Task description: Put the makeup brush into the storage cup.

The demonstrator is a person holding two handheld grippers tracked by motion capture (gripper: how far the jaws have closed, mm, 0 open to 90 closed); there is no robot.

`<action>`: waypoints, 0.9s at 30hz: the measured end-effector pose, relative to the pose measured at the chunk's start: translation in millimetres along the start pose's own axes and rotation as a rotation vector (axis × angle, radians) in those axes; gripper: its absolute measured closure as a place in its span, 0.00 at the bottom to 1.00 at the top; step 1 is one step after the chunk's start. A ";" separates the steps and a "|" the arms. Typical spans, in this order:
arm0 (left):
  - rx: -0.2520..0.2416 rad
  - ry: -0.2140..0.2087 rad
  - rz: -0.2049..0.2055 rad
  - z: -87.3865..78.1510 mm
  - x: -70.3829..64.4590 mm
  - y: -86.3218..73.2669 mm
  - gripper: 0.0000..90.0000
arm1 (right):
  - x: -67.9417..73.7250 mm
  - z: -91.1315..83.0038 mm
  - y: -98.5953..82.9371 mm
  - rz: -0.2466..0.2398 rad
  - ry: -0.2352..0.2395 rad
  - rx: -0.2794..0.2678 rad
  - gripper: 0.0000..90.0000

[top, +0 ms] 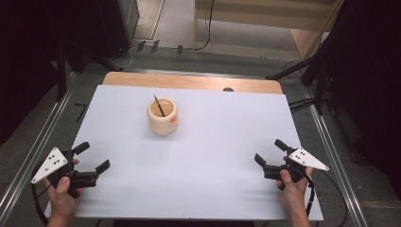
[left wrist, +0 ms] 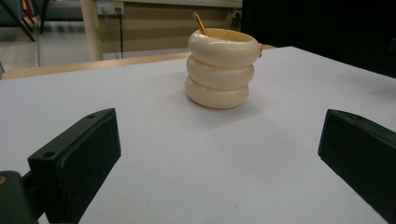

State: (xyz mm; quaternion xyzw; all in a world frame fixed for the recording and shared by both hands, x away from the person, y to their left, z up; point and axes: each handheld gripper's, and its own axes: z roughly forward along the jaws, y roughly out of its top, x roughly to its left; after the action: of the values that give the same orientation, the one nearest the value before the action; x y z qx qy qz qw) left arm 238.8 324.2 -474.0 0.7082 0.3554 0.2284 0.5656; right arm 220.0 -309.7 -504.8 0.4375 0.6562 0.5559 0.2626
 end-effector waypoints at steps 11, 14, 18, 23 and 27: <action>0.001 0.002 0.000 -0.9 0.8 -0.1 0.00 | -12.6 -25.1 -8.8 0.008 -0.038 0.003 0.00; 0.001 0.002 0.000 -1.1 0.9 -0.1 0.00 | -15.4 -32.4 -10.4 0.008 -0.054 0.003 0.00; 0.001 0.003 0.002 -0.8 0.6 0.0 0.00 | -19.5 -42.5 -12.6 0.014 -0.069 -0.002 0.00; 0.001 0.004 0.000 -0.9 0.6 0.1 0.00 | -23.8 -53.8 -18.0 0.017 -0.084 0.007 0.00; 0.001 0.006 -0.002 -1.3 1.1 -0.2 0.00 | -26.8 -63.0 -20.7 0.021 -0.093 0.005 0.00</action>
State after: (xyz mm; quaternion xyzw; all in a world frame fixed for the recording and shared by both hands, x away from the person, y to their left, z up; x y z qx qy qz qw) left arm 238.6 325.9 -473.9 0.7076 0.3578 0.2297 0.5644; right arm 174.7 -364.3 -513.0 0.4704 0.6401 0.5360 0.2858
